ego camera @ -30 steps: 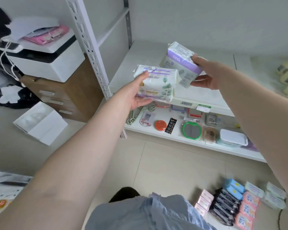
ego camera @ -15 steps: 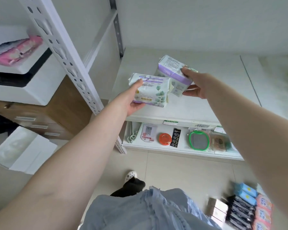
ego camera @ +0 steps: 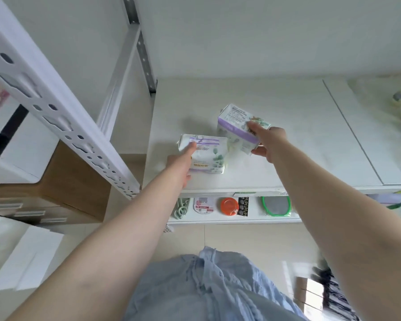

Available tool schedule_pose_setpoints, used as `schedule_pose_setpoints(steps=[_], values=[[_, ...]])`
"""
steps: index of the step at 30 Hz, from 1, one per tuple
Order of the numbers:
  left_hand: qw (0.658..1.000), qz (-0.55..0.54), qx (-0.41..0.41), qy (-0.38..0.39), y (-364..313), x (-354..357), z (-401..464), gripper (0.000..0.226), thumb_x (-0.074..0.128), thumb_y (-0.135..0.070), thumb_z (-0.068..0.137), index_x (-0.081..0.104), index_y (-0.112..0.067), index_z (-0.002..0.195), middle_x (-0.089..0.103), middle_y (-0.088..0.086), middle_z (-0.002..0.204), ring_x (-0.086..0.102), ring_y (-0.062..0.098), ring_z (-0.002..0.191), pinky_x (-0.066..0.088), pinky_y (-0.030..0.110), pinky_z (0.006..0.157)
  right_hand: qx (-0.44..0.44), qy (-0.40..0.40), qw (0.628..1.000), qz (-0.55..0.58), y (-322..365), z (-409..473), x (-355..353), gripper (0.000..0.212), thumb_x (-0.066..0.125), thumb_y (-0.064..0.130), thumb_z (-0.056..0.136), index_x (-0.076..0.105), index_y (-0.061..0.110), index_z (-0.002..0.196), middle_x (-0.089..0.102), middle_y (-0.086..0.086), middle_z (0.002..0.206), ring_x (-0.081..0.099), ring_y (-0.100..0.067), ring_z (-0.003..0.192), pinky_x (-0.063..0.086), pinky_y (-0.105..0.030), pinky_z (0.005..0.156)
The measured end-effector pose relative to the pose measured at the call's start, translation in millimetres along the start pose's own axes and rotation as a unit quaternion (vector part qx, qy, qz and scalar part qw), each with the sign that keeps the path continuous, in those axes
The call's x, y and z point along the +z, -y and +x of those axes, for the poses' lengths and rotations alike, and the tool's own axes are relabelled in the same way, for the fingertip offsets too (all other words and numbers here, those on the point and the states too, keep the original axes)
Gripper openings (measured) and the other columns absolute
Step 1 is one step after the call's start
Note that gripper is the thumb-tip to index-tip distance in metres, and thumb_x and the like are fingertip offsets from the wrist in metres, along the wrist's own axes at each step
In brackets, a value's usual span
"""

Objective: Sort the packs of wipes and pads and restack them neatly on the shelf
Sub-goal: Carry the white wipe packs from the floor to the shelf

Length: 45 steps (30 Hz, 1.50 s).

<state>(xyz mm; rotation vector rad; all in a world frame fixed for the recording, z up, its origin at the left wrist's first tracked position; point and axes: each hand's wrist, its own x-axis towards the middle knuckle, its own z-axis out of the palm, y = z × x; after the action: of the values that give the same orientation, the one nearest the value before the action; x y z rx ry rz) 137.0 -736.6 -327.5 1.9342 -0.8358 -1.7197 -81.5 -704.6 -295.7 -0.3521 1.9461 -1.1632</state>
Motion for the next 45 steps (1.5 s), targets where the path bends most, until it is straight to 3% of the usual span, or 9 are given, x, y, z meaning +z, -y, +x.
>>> schedule_pose_setpoints(steps=[3,8,14,20,24,30,35,39,45], values=[[0.980,0.178,0.012,-0.085,0,-6,0,0.099,0.060,-0.082,0.058,0.047,-0.017,0.131,0.027,0.013,0.143,0.040,0.033,0.127,0.039,0.045,0.104,-0.041,0.000,0.999,0.010,11,-1,4,0.037,0.079,0.041,0.076,0.061,0.013,0.092,0.072,-0.009,0.101,0.072,-0.024,0.086,0.062,-0.041,0.071],[0.948,0.135,0.227,-0.180,-41,-6,-11,0.081,0.063,-0.066,0.075,0.044,-0.015,0.134,0.038,0.013,0.137,0.040,0.030,0.127,0.038,0.039,0.102,-0.158,0.040,0.984,0.071,31,-12,19,0.043,0.083,0.023,0.074,0.061,0.018,0.111,0.070,-0.005,0.105,0.070,-0.019,0.092,0.059,-0.038,0.083],[0.978,-0.034,0.197,0.066,-113,-7,-38,0.045,0.062,-0.059,0.082,0.062,-0.018,0.100,0.070,0.000,0.091,0.069,0.020,0.084,0.056,0.029,0.073,-0.301,0.228,0.919,0.108,45,-28,41,0.065,0.075,-0.009,0.071,0.053,0.007,0.130,0.065,-0.011,0.117,0.064,-0.021,0.105,0.054,-0.036,0.090],[0.944,-0.095,0.305,0.083,-99,-20,-11,0.049,0.078,-0.019,0.078,0.054,-0.022,0.121,0.065,0.000,0.119,0.066,0.020,0.106,0.051,0.046,0.097,-0.185,0.229,0.950,0.107,49,-19,54,0.096,0.086,0.048,0.065,0.042,0.011,0.142,0.052,-0.014,0.138,0.056,-0.024,0.124,0.043,-0.045,0.107],[0.916,-0.079,0.384,0.086,-100,-22,1,0.054,0.076,-0.005,0.074,0.051,-0.027,0.117,0.057,0.002,0.128,0.054,0.019,0.123,0.045,0.043,0.104,-0.194,0.235,0.950,0.069,49,-16,54,0.031,0.073,0.020,0.084,0.066,0.009,0.112,0.071,-0.013,0.109,0.068,-0.029,0.102,0.049,-0.045,0.101],[0.917,-0.001,0.393,0.075,-103,-15,17,0.050,0.074,-0.003,0.078,0.046,-0.012,0.119,0.057,0.006,0.127,0.057,0.015,0.113,0.045,0.030,0.102,-0.218,0.187,0.958,0.021,42,2,58,0.070,0.074,-0.008,0.073,0.051,0.016,0.135,0.064,-0.010,0.121,0.060,-0.025,0.115,0.049,-0.035,0.096],[0.939,0.046,0.337,0.057,-87,-3,36,0.041,0.069,-0.017,0.086,0.048,-0.018,0.122,0.052,0.002,0.133,0.058,0.018,0.113,0.048,0.042,0.100,-0.150,0.174,0.972,0.049,21,0,64,0.045,0.072,0.006,0.083,0.057,0.018,0.123,0.068,0.000,0.106,0.067,-0.021,0.101,0.052,-0.033,0.092],[0.940,0.078,0.328,0.046,-70,-1,47,0.042,0.063,-0.007,0.088,0.050,-0.014,0.128,0.055,0.002,0.130,0.058,0.019,0.111,0.048,0.043,0.100,-0.125,0.164,0.978,0.020,3,-4,63,0.043,0.067,0.011,0.089,0.052,0.012,0.130,0.065,0.006,0.103,0.064,-0.005,0.088,0.048,-0.011,0.066],[0.952,0.108,0.284,0.036,-53,-5,50,0.044,0.058,-0.020,0.094,0.046,-0.016,0.135,0.052,0.002,0.135,0.052,0.019,0.121,0.041,0.037,0.106,-0.022,0.175,0.984,-0.010,-8,-12,66,0.061,0.063,0.030,0.092,0.036,0.022,0.146,0.058,-0.006,0.131,0.064,-0.019,0.099,0.051,-0.032,0.077]])
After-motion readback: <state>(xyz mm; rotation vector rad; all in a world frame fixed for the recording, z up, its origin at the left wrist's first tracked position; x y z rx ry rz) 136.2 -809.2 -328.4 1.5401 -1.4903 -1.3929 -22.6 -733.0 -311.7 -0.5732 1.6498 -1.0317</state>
